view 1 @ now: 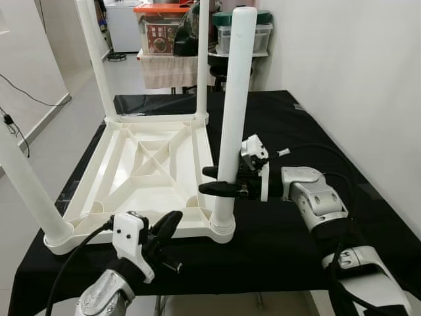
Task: Building children table
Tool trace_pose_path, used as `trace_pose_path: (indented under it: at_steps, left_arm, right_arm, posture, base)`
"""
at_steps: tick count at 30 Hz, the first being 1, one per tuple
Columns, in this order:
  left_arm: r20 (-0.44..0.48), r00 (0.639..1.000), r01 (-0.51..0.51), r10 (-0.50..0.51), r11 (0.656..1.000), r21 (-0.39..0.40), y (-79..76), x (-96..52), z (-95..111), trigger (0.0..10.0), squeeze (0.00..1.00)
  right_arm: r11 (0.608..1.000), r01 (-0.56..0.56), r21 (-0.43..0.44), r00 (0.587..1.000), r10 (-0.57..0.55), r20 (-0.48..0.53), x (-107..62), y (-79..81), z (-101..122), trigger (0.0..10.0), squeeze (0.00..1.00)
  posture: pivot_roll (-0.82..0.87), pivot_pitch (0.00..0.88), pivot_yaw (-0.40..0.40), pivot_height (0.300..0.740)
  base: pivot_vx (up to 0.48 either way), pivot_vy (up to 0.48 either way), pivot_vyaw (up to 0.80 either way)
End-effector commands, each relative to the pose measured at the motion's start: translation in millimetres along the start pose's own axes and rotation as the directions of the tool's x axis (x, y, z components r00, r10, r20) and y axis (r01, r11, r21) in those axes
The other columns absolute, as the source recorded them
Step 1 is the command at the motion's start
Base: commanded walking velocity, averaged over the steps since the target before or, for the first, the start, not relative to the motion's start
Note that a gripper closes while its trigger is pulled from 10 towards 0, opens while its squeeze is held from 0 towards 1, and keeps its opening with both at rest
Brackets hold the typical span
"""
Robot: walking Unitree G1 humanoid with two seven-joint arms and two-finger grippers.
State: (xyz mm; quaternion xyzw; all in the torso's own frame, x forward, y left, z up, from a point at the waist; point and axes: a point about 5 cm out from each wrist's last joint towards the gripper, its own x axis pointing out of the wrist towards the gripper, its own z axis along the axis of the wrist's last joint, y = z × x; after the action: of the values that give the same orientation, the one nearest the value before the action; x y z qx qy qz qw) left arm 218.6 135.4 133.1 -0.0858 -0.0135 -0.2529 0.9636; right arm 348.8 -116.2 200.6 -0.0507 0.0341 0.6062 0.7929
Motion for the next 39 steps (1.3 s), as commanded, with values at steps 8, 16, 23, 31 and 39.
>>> trace_pose_path:
  at_steps: [8,16,23,31,39]
  left_arm:
    - [0.0,1.0,0.001,-0.001,1.0,0.011,3.1,-1.2,0.0,10.0,0.0]
    - [-0.012,1.0,0.026,-0.025,0.999,0.021,5.1,3.6,-3.1,10.0,0.0]
    - [-0.008,1.0,0.009,-0.009,1.0,0.02,5.8,4.2,-4.8,10.0,0.0]
    - [-0.013,1.0,0.019,-0.019,1.0,0.019,5.6,5.1,-6.3,10.0,0.0]
    - [-0.01,1.0,0.014,-0.014,1.0,0.022,5.1,4.6,-6.2,10.0,0.0]
  right_arm:
    - [0.816,0.571,0.091,0.819,-0.56,-0.125,27.9,37.9,-52.5,0.0,0.0]
    - [0.787,0.606,0.114,0.794,-0.591,-0.141,32.3,34.2,-58.6,0.0,0.0]
    - [0.817,0.564,0.121,0.824,-0.566,-0.024,37.9,32.8,-34.9,10.0,1.0]
    - [0.926,0.376,0.04,0.921,-0.379,0.094,40.2,20.6,-4.0,10.0,1.0]
    - [0.979,0.196,-0.056,0.98,-0.193,0.056,38.5,10.5,3.5,10.0,0.0]
  posture:
    - [-0.03,0.0,-0.033,0.74]
    - [-0.03,0.0,-0.028,0.74]
    - [-0.03,0.0,-0.03,0.74]
    - [-0.02,0.0,-0.028,0.74]
    - [-0.02,0.0,-0.031,0.74]
  base:
    - [0.0,0.0,0.0]
    - [0.0,0.0,0.0]
    - [0.0,0.0,0.0]
    - [0.0,0.0,0.0]
    - [0.0,0.0,0.0]
